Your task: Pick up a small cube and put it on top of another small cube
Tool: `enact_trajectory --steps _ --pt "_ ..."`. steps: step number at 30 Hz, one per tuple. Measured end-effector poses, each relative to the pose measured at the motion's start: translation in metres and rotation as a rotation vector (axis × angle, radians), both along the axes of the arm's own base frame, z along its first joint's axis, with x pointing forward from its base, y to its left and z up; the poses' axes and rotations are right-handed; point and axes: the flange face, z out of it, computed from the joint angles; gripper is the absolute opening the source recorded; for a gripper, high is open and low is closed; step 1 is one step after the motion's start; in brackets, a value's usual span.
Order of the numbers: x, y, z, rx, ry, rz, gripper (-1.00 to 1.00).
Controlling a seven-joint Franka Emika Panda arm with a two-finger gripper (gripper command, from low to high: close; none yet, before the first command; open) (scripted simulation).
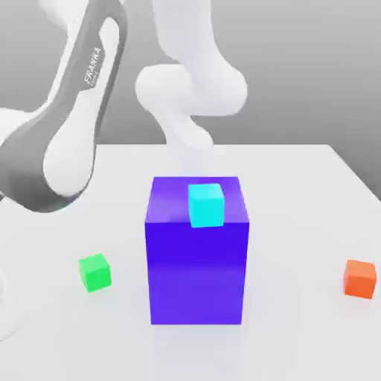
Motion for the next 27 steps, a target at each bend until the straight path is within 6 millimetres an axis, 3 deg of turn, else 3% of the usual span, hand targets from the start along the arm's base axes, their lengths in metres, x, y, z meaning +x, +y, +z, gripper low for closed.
enact_trajectory --steps 4,5,11,13,16,22,27 --pt "-0.006 -0.011 -0.068 0.004 0.029 -0.019 0.00" --pt "-0.007 -0.011 -0.081 0.005 0.030 -0.019 -1.00" --pt "-0.007 -0.011 -0.088 0.006 0.030 -0.020 -1.00" --pt "-0.007 -0.011 -0.072 0.005 0.030 -0.020 -1.00" --pt "-0.010 -0.012 -0.029 0.000 0.033 -0.025 -1.00" --pt "-0.069 -0.015 0.024 -0.098 0.068 -0.121 -1.00" --pt "-0.126 -0.007 0.049 -0.139 0.076 -0.209 -1.00"
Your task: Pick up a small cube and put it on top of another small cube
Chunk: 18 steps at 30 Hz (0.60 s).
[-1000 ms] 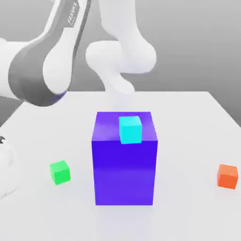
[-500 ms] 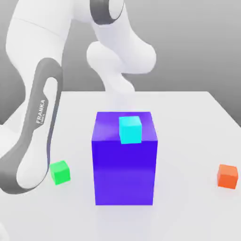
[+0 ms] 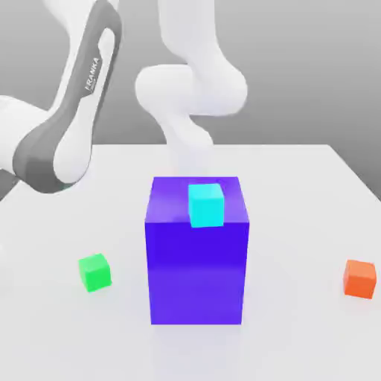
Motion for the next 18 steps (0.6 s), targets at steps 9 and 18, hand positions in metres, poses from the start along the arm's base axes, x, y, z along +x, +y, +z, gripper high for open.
enact_trajectory --steps 9,18 --pt "-0.096 0.047 0.001 0.036 -0.032 -0.124 -1.00" --pt "-0.139 0.109 -0.030 0.146 -0.077 -0.152 -1.00"
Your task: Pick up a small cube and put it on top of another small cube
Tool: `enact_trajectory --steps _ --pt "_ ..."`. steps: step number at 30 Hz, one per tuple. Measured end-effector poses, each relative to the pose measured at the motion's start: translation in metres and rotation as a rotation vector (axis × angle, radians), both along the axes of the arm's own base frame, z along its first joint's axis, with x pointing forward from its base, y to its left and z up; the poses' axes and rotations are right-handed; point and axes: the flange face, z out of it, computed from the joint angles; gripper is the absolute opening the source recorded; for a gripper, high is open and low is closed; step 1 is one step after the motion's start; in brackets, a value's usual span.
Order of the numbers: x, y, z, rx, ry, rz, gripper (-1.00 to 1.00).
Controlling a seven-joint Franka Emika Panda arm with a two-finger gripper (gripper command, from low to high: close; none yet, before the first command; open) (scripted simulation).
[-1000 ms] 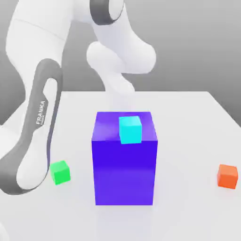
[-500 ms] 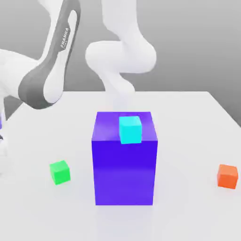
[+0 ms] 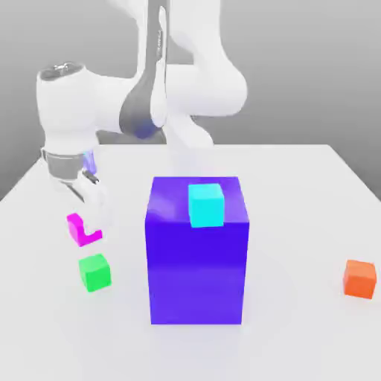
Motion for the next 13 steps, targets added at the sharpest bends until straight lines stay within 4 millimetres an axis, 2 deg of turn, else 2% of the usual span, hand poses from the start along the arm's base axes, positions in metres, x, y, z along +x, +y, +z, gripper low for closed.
enact_trajectory --steps 12,13 --pt "-0.001 0.002 -0.056 -0.005 0.002 0.002 -1.00" --pt "-0.002 0.003 -0.059 -0.007 0.004 0.004 1.00"
